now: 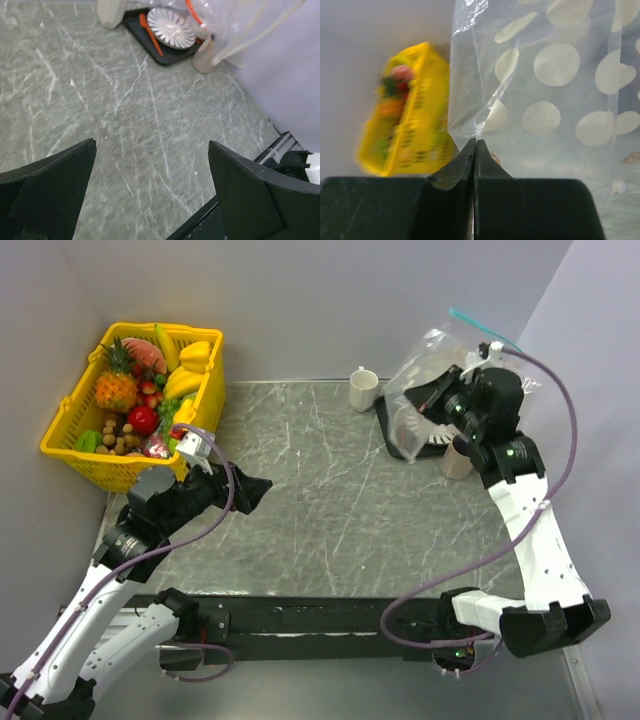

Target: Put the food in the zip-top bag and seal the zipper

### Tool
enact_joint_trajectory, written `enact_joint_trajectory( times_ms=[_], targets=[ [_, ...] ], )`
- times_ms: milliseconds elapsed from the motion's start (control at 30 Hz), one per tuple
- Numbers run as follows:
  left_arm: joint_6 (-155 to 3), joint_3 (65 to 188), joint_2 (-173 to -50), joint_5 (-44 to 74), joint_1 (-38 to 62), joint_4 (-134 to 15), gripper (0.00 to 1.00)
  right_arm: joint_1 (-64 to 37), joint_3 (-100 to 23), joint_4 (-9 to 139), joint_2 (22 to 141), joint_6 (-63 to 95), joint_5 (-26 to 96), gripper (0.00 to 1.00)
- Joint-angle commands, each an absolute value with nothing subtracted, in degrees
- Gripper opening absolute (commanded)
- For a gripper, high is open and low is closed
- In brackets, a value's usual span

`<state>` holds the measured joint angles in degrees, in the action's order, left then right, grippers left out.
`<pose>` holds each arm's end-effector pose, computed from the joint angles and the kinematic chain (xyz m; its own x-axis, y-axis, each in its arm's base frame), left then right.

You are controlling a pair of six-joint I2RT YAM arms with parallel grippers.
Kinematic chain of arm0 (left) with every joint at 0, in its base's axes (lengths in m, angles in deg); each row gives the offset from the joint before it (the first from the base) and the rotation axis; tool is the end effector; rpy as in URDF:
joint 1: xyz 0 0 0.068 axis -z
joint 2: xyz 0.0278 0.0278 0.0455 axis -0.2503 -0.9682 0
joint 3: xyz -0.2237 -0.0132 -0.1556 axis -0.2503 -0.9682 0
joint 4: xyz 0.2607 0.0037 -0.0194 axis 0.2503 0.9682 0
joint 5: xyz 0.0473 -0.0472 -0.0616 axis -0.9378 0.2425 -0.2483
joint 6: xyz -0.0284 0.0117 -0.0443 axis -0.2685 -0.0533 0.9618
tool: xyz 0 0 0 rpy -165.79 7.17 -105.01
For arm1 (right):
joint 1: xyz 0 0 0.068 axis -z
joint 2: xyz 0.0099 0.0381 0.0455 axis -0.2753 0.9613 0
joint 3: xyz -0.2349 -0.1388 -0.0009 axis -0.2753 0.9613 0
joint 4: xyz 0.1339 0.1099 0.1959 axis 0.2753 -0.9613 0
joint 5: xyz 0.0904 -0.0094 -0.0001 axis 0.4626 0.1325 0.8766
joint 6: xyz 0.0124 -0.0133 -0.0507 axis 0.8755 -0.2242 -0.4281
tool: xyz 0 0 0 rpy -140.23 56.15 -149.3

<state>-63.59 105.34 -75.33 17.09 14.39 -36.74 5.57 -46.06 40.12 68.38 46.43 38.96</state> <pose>0.1288 -0.0782 0.3726 -0.3807 -0.2496 -0.8904 0.5192 0.7391 -0.4291 0.2447 0.0524 0.4588 -0.3755 0.5338 -0.7576 -0.1846 0.7580 0.6256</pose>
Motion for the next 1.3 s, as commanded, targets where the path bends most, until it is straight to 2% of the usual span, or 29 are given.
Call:
enact_joint_trajectory(
  times_ms=[0, 167, 333, 567, 733, 833, 1067, 1167, 1200, 1233, 1267],
  targets=[
    [-64.53, 104.38, -74.69, 21.67, 14.24, -44.96, 0.99, 0.96, -41.25, 50.3, 65.68, 61.35, 49.93, 0.0],
    [-62.43, 100.69, -76.97, 24.49, 14.24, -55.14, 0.99, -5.88, -37.46, 49.95, 62.87, 70.4, 45.46, 0.0],
    [-59.52, 97.87, -80.22, 24.59, 15.99, -66.32, 0.99, -8.63, -35.53, 49.95, 60.76, 76.29, 40.09, 0.0],
    [-66.19, 103.13, -89.71, 13.34, 30.56, -70.02, 0.99, -9.15, -37.99, 44.33, 62.07, 78.5, 36.31, 0.0],
    [-69.01, 106.83, -95.95, 7.02, 35.15, -71.78, 0.98, -9.07, -37.64, 43.97, 61.72, 79.46, 35.34, 0.0],
    [-72.52, 110.25, -99.82, 5.0, 37.7, -71.61, 0.9, -9.15, -37.2, 44.15, 61.02, 79.9, 35.52, 0.0],
    [-77.19, 115.71, -107.38, -2.39, 41.31, -70.11, 0.82, -9.16, -36.32, 43.36, 59.09, 80.08, 35.43, 0.0],
    [-77.28, 117.2, -109.49, -3.98, 41.49, -69.85, 0.6, -9.16, -35.44, 43.79, 58.21, 79.99, 35.43, 0.0],
    [-77.19, 117.73, -110.37, -4.86, 41.4, -68.98, 0.32, -9.07, -34.92, 44.06, 57.86, 79.56, 35.34, 0.0],
    [-76.75, 118.86, -110.72, -5.04, 41.4, -68.18, 0.14, -9.15, -34.48, 44.49, 57.59, 79.12, 35.34, 0.0],
    [-76.23, 119.57, -110.99, -5.13, 41.4, -67.31, 0.01, -9.07, -33.95, 45.45, 57.24, 76.76, 35.78, 0.19]
  ],
)
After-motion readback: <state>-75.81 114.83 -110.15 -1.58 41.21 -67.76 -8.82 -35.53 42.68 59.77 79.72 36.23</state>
